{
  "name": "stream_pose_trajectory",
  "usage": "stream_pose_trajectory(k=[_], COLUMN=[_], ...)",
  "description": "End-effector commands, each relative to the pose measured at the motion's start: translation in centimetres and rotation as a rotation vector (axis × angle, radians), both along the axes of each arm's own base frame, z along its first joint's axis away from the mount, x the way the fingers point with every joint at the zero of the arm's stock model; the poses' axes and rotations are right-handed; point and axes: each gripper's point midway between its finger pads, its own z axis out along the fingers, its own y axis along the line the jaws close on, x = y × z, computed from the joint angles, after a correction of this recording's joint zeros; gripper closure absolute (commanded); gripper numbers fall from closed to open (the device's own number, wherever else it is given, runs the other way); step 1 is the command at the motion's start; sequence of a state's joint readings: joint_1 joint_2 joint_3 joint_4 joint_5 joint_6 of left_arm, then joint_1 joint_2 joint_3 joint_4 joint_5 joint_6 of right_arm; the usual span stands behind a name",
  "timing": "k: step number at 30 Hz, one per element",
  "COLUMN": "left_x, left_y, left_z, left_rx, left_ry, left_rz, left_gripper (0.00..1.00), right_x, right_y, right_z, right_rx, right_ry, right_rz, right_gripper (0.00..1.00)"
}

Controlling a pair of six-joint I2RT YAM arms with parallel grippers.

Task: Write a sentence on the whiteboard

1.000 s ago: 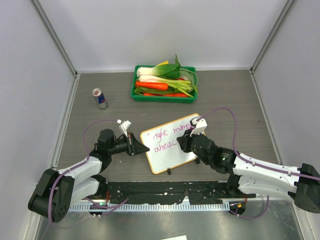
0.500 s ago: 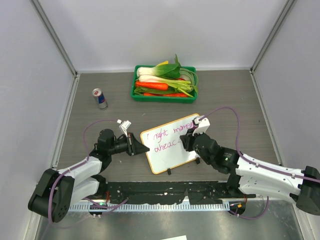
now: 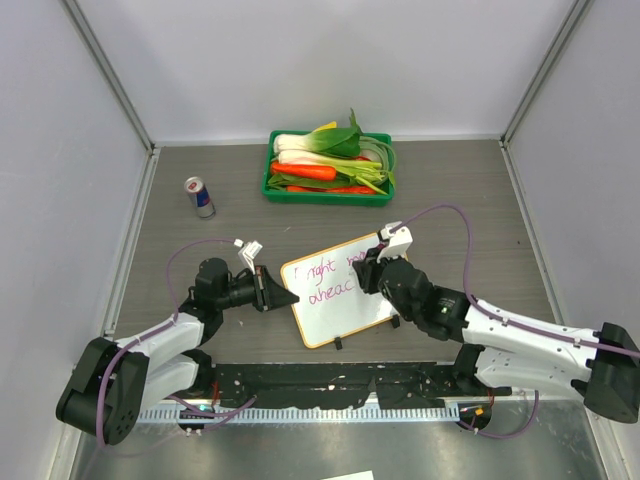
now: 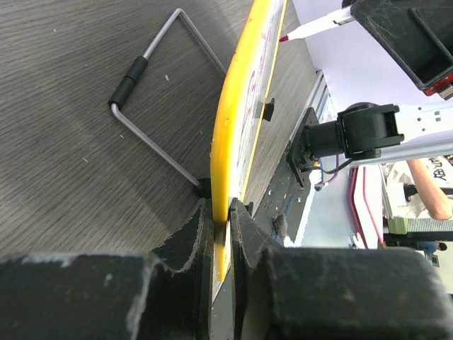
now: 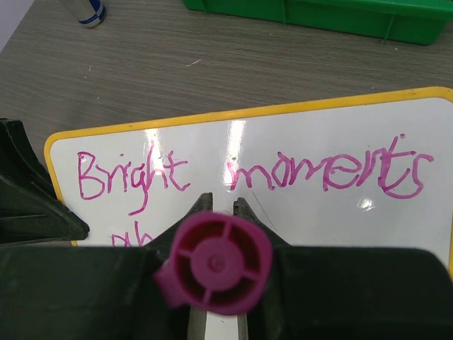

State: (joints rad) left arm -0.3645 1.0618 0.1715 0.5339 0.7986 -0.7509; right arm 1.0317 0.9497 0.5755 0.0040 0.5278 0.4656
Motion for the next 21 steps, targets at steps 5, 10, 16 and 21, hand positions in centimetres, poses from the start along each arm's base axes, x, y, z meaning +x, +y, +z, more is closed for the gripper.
stream_pose_trajectory(k=[5,10,16,21], left_x=[0.4,0.4,0.4,0.4], left_y=[0.1,0.1,0.1,0.1], left_z=[0.1,0.1,0.1,0.1], left_rx=[0.013,0.012,0.013,0.013], left_ry=[-0.043,-0.045,-0.043,-0.042], left_rz=[0.005,0.005,0.005,0.003], left_gripper=[1.00,1.00,1.00,1.00], right_x=[2.0,2.0,1.4,0.8], right_y=[0.5,0.4,0.3,-0.1], right_z=[2.7,1.8,0.3,-0.9], right_rx=[0.071,0.072,0.058,0.043], right_ry=[-0.060,-0.039,-0.004,0.025], right_rz=[-0.051,-0.050,-0.027,-0.018], right_gripper=[0.99,0.99,0.99,0.99])
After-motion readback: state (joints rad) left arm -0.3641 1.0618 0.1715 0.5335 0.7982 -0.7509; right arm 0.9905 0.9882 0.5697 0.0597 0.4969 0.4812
